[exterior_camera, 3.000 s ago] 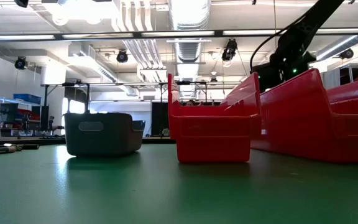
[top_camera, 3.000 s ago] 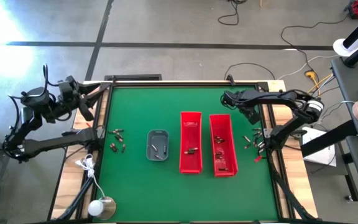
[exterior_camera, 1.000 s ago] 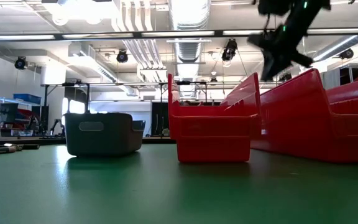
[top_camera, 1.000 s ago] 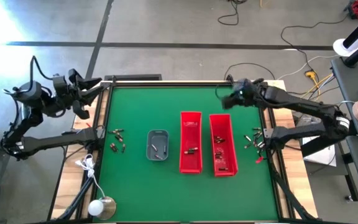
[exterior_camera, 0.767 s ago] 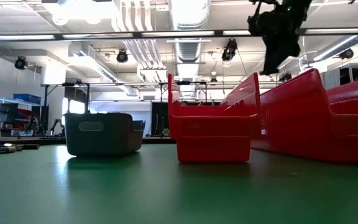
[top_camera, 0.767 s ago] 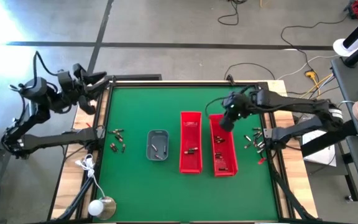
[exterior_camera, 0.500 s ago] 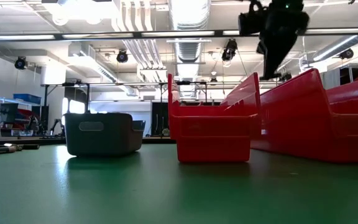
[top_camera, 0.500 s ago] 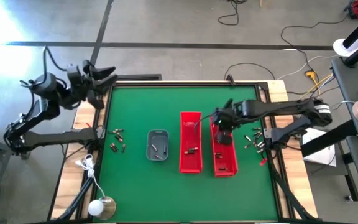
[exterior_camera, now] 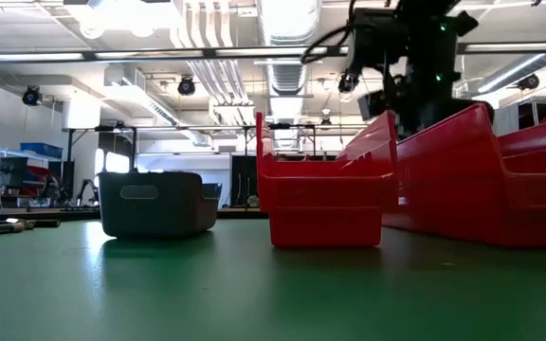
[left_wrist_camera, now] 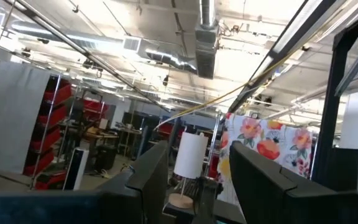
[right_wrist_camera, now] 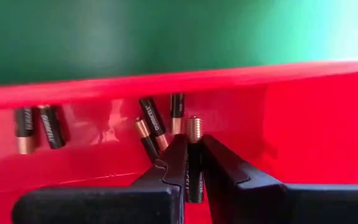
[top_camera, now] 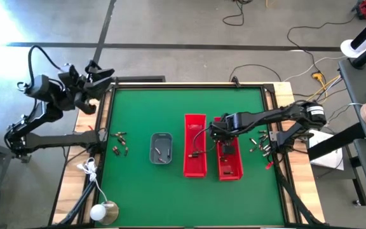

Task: Sort batteries
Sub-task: Put the small black battery into the right red bin

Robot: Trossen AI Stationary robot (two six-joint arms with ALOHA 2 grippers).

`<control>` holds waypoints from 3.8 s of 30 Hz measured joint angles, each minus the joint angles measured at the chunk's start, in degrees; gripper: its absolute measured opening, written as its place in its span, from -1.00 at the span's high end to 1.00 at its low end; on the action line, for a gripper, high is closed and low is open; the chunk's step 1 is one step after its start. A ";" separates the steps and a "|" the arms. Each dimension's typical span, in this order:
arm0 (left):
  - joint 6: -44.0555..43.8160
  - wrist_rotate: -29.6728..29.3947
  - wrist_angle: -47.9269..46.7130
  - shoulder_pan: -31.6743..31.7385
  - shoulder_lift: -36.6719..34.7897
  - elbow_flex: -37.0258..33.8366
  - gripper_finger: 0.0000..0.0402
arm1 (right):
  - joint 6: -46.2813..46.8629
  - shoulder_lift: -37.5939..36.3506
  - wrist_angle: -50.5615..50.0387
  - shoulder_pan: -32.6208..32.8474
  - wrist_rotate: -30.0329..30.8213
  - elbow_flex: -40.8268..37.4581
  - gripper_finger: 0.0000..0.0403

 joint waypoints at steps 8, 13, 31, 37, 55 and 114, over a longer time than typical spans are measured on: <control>0.35 0.03 -0.50 -0.04 0.07 0.00 0.25 | -0.56 1.77 2.52 0.00 0.01 -4.79 0.81; 0.68 0.02 -0.31 -0.04 0.82 0.00 0.25 | 0.85 3.18 2.94 0.00 0.34 -4.92 0.66; 2.56 0.06 -0.26 -0.04 1.42 0.00 0.25 | 26.89 -13.76 -22.22 -4.90 18.80 8.76 -0.05; 3.10 1.57 -1.28 -0.04 2.22 0.00 0.25 | 69.82 -23.76 -22.55 -10.62 19.75 -2.47 -0.02; 5.79 10.20 -3.89 -0.04 2.10 -0.02 0.25 | 133.82 -16.59 -18.14 -16.56 16.30 -16.11 -0.05; 19.44 -10.99 -20.99 0.04 -8.99 -0.02 0.25 | 135.89 -15.06 12.76 -20.01 8.13 -15.99 -0.09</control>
